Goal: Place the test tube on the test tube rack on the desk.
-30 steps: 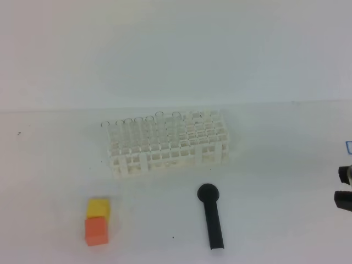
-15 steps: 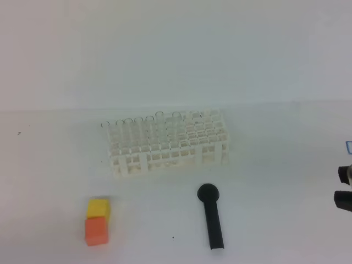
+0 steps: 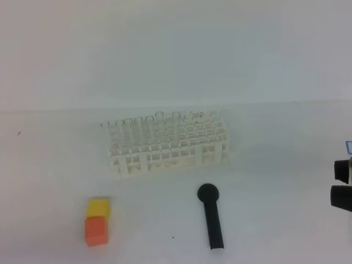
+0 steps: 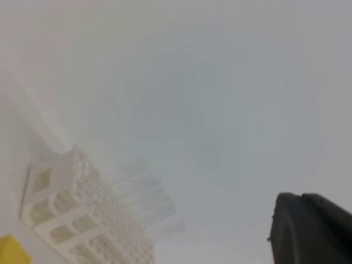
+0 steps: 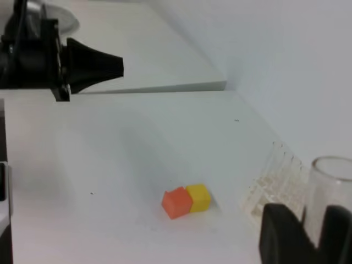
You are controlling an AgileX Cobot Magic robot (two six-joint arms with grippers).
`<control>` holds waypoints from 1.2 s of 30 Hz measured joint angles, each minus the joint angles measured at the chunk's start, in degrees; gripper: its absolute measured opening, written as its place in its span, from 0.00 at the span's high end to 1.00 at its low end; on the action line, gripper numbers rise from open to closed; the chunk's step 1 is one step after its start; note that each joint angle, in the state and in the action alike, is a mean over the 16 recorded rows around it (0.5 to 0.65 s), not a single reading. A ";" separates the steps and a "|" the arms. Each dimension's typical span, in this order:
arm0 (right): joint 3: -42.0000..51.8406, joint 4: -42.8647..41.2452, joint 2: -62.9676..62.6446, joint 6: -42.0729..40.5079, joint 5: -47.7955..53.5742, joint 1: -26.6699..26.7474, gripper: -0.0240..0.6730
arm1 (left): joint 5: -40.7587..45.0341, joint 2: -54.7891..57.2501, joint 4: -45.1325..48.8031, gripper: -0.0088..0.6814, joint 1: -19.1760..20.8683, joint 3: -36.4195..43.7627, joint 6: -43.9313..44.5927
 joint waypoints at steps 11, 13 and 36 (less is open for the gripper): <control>0.00 1.49 0.00 0.00 -0.04 0.00 0.79 | 6.05 0.09 -5.51 0.99 0.00 3.51 3.37; 0.00 1.53 0.00 0.00 -0.04 0.00 0.79 | 9.02 0.09 -6.46 0.99 0.00 3.54 3.97; 0.00 2.86 0.00 -1.36 -0.22 0.00 0.79 | 18.24 0.09 -5.26 0.99 0.00 3.53 6.71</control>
